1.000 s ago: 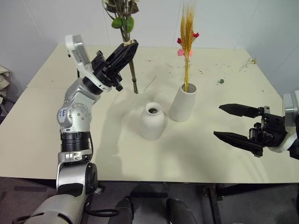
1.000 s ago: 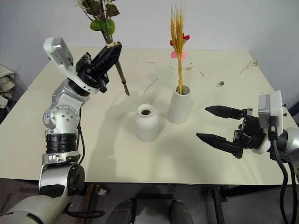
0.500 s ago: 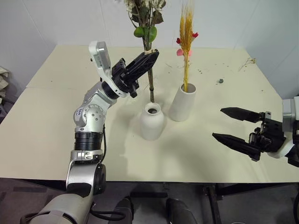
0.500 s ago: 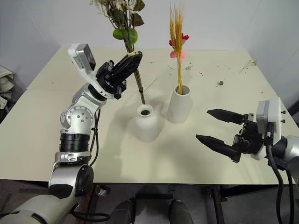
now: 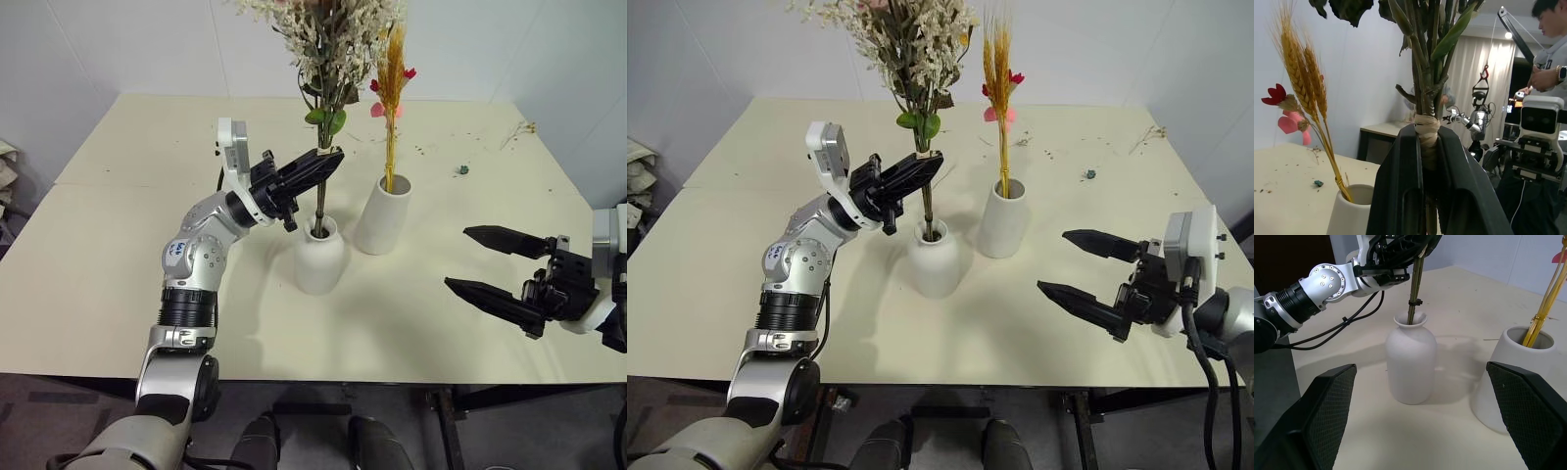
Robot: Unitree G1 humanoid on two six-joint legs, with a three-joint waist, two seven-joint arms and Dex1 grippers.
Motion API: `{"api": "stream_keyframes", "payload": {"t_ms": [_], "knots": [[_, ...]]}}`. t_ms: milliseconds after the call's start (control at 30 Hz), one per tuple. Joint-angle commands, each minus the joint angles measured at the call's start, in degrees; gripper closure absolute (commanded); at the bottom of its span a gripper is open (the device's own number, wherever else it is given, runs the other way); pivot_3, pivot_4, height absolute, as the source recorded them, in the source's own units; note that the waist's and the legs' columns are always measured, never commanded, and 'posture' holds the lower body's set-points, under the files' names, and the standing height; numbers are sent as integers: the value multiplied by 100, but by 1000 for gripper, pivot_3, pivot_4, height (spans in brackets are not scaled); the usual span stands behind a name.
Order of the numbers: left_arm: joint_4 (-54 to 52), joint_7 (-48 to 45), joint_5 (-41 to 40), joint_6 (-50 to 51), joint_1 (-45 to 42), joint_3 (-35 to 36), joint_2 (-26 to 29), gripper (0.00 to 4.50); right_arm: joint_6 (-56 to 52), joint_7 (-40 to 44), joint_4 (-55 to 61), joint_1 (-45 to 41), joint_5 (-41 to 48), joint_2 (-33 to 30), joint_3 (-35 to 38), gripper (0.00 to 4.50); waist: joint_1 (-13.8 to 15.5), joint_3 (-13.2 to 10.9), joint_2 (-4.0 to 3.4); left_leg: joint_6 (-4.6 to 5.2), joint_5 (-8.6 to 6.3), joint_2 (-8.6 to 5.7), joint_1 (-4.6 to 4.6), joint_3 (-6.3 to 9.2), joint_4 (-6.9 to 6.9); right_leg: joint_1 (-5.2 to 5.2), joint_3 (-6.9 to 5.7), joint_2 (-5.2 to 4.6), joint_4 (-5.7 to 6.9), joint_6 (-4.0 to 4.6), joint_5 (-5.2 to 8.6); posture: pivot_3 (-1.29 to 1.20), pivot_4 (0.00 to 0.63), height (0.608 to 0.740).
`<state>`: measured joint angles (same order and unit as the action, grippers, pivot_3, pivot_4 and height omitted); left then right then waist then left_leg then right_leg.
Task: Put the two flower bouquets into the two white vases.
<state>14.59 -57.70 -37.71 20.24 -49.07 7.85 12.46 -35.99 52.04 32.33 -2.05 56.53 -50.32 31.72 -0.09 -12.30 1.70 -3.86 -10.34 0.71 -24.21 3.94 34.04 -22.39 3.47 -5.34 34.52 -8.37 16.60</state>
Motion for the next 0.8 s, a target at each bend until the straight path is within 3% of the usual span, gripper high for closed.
{"api": "stream_keyframes", "payload": {"t_ms": [33,500,800], "knots": [[52,-122,100,-156,58,-59,33,4440,142,-6,94,-87,95,-28,147,0,2,0,0,0,0,0,0,0,0,0,0,0,0,0,0,0,150,740],[366,-436,445,-383,249,-317,62,4440,92,46,40,-169,97,-128,191,0,5,0,0,1,0,0,-1,0,0,0,0,0,-3,0,0,0,150,740],[338,-535,607,-473,280,-353,218,1718,84,114,-41,-216,80,-232,202,0,4,0,0,1,0,0,-1,0,0,1,0,0,-4,1,0,0,150,740]]}}
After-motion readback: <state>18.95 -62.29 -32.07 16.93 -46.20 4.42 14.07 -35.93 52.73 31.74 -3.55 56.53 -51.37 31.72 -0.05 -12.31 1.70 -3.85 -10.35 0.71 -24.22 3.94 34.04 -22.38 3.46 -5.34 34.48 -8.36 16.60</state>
